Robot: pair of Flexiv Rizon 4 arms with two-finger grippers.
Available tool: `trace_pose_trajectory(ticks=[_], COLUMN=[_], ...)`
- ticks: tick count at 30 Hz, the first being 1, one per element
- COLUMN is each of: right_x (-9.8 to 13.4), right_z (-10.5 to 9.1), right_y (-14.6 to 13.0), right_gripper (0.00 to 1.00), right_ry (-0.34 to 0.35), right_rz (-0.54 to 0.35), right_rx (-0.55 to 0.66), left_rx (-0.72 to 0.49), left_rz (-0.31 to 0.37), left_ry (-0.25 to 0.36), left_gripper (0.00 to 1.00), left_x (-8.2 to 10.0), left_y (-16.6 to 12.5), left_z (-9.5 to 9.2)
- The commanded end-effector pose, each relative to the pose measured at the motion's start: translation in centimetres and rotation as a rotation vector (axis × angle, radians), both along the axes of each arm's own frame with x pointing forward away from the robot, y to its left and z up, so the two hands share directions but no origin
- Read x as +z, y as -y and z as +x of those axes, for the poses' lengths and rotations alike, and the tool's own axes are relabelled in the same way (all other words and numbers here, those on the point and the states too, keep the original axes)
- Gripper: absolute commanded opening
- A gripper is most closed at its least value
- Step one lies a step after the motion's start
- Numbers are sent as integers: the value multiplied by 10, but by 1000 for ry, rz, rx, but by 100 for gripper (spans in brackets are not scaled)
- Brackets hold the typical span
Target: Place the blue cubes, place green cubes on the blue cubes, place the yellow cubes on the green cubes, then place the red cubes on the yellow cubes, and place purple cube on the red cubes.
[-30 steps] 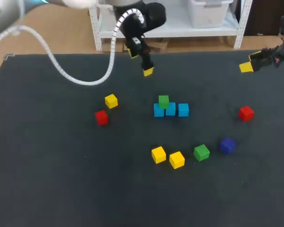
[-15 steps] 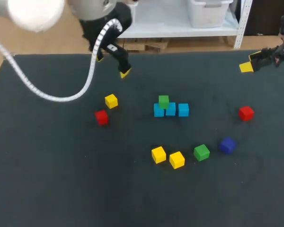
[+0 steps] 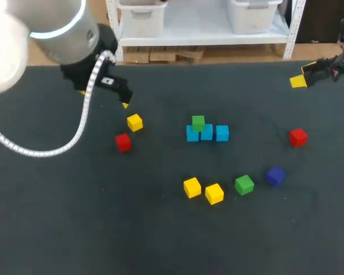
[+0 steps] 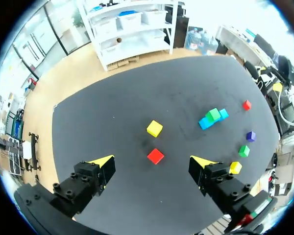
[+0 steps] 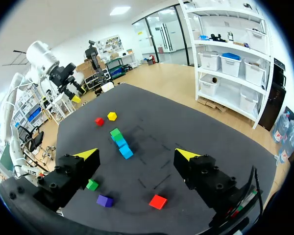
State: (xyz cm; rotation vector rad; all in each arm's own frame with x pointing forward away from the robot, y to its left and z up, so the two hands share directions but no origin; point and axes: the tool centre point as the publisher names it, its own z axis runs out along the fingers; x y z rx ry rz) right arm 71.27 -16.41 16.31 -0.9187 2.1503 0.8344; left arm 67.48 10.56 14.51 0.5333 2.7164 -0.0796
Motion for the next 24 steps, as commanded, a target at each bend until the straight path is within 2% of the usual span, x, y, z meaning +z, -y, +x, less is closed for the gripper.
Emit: trace_pose_trajectory(ticks=[1,7,19,24], right_x=[0,0,0,0], right_z=[0,0,0,0], right_y=[0,0,0,0], right_gripper=[100,100,100,100], right_ry=[2,2,2,2], right_rz=[2,2,2,2], right_rx=[1,1,1,1], left_rx=[8,40,8,-13], left_rz=[-173,-219,-199,-191], left_ry=[386,431,481,469], left_gripper=[100,100,100,100], left_x=[-8,0,37,52], left_y=[-10,-20,-15,-11], left_z=[-6,5,25,25])
